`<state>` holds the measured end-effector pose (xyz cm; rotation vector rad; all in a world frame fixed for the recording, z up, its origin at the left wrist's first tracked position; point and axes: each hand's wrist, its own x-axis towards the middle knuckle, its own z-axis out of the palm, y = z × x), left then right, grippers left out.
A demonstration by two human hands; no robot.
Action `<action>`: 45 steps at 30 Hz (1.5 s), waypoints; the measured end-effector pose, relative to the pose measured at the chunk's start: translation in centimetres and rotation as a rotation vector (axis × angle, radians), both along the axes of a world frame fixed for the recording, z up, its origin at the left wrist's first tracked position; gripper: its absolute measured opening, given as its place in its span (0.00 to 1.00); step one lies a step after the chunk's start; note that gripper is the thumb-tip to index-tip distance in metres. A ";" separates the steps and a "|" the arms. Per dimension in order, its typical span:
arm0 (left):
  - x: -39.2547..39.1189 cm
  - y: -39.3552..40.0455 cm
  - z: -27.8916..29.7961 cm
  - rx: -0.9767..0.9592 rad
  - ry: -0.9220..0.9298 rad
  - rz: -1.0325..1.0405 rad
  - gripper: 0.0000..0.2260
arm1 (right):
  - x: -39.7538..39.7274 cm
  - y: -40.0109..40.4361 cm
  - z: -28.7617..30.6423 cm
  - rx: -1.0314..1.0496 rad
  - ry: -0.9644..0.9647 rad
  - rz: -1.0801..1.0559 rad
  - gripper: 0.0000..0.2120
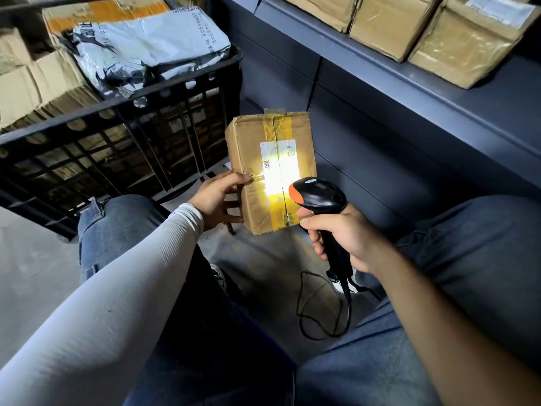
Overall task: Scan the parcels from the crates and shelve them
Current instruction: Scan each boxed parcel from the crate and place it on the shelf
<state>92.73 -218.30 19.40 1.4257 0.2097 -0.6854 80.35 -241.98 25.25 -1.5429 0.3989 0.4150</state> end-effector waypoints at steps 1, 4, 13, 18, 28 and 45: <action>-0.1 -0.1 0.2 0.006 0.004 0.002 0.17 | 0.0 0.0 0.0 0.006 -0.005 -0.002 0.05; -0.5 -0.3 0.7 0.017 0.019 0.016 0.20 | 0.2 -0.1 0.3 0.001 -0.049 -0.081 0.06; -1.3 -1.0 2.2 -0.021 0.034 0.068 0.24 | 2.2 -2.8 -0.8 -0.186 -0.195 -0.427 0.06; -1.8 -2.1 3.5 -0.146 -0.085 0.187 0.23 | 2.2 -2.2 -0.5 0.080 -0.208 -0.481 0.09; -5.0 -2.6 5.2 -0.308 -0.431 0.373 0.29 | 2.4 0.0 1.4 0.159 -0.464 -0.554 0.14; -5.4 -5.6 16.9 -0.341 -0.806 0.328 0.30 | 1.5 0.0 11.6 0.226 -0.852 -0.745 0.17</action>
